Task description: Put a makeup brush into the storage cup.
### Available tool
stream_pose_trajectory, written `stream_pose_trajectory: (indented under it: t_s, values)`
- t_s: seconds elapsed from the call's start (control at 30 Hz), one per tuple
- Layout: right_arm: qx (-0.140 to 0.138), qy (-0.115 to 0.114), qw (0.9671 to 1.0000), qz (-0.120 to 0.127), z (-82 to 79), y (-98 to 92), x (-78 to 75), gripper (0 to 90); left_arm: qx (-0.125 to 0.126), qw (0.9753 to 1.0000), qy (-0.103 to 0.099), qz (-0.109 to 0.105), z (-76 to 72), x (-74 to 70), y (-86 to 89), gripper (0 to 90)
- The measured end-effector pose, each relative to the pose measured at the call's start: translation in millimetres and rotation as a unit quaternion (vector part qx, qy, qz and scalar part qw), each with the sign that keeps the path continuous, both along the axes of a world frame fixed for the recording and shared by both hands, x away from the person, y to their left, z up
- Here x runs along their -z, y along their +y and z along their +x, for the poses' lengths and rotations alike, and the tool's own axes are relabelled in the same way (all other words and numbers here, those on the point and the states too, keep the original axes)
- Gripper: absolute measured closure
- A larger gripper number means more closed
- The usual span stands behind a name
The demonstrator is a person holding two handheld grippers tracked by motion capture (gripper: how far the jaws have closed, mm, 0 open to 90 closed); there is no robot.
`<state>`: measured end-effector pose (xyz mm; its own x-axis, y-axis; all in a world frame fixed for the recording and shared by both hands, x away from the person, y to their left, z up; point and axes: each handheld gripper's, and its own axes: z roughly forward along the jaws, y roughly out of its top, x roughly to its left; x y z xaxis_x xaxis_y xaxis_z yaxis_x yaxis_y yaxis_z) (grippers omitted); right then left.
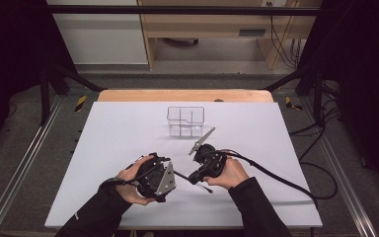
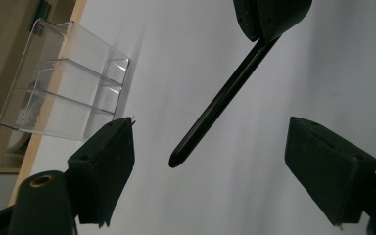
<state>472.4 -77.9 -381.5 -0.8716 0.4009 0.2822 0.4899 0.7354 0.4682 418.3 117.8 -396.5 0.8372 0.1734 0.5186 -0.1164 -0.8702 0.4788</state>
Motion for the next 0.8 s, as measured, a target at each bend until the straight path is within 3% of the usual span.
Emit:
stream_pose_trajectory:
  t_s: [0.3,0.8]
  values:
    - [-0.006,0.005,1.0,0.001,-1.1,2.1,1.3,84.4,0.019,0.999,-0.029,0.029,-4.3,3.8,-4.4,28.5]
    - [-0.017,0.008,0.9998,-0.002,-2.4,8.9,3.2,84.4,0.037,0.9958,-0.049,0.068,-7.3,9.4,-10.7,45.4]
